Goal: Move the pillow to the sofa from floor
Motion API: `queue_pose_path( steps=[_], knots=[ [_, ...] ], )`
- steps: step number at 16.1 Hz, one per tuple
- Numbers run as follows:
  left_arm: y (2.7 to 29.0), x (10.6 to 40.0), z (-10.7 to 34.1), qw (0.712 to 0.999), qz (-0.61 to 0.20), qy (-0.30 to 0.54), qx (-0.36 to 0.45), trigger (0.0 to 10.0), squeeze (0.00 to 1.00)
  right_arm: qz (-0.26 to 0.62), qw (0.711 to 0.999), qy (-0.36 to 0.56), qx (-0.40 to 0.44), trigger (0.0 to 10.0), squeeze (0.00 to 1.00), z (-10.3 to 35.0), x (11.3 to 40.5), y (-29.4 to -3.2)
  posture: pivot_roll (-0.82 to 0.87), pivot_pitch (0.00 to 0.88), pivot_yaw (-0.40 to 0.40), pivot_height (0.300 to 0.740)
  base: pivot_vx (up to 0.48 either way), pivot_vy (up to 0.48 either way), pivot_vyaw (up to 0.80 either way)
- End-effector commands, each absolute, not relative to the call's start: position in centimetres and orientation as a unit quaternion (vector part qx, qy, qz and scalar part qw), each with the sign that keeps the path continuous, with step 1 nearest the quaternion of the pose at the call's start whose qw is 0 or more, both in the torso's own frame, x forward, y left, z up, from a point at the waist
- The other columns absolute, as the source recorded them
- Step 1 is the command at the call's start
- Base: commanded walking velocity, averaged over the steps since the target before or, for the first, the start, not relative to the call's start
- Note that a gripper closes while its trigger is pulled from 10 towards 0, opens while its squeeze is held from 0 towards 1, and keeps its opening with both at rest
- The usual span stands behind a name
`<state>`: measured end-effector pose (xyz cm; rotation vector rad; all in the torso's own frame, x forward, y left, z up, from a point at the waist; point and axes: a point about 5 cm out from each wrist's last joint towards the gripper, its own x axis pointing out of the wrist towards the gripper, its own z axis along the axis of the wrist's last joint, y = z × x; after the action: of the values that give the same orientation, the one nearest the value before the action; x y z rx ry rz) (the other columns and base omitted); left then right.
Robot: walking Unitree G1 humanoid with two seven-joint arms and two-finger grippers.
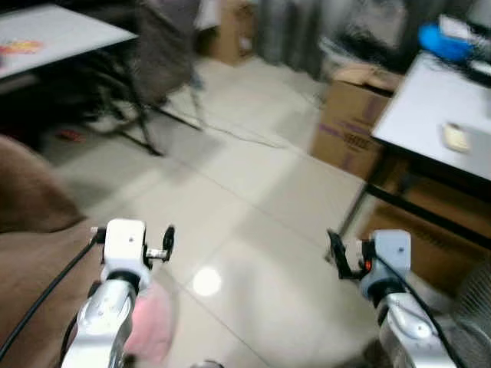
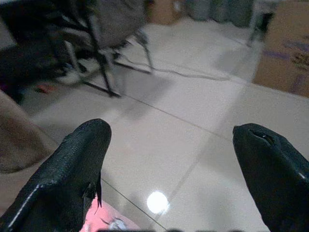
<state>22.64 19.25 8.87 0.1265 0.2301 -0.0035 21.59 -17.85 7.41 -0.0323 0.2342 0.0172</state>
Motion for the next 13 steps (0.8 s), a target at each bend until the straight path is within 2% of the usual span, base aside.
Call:
queue_pose_path(
  steps=[1,8,9,10,11,13],
  knots=[
    [19.3,22.7,8.8,0.991,0.003,0.117,0.069,10.0,0.00,0.006,0.992,0.122,-0.015,10.0,1.00,7.1,21.6,-18.1,-0.09,0.000,0.011,0.740,0.000,0.000,0.80],
    [18.8,22.1,8.4,0.990,-0.014,0.133,0.054,10.0,0.00,-0.029,0.991,0.126,-0.024,10.0,1.00,6.9,20.8,-19.3,-0.13,0.000,0.044,0.740,0.000,0.000,0.80],
    [18.7,21.8,8.4,0.989,-0.021,0.135,0.047,10.0,0.62,-0.029,0.992,0.123,-0.026,10.0,1.00,7.1,20.7,-19.2,-0.14,0.000,0.052,0.740,0.000,0.000,0.80],
    [18.6,21.2,8.3,0.989,-0.032,0.140,0.041,10.0,1.00,-0.027,0.991,0.126,-0.028,10.0,1.00,7.1,20.5,-19.1,-0.12,0.000,0.029,0.740,0.000,0.000,0.80],
    [19.5,20.9,8.9,0.993,0.012,0.106,0.055,10.0,1.00,-0.025,0.990,0.138,-0.016,10.0,1.00,6.4,20.2,-18.7,-0.09,0.000,0.014,0.740,0.000,0.000,0.80],
    [20.4,20.6,9.5,0.993,0.054,0.071,0.072,10.0,1.00,-0.017,0.989,0.145,-0.007,10.0,1.00,5.9,20.1,-17.7,-0.08,0.000,0.034,0.740,0.000,0.000,0.80]
  ],
)
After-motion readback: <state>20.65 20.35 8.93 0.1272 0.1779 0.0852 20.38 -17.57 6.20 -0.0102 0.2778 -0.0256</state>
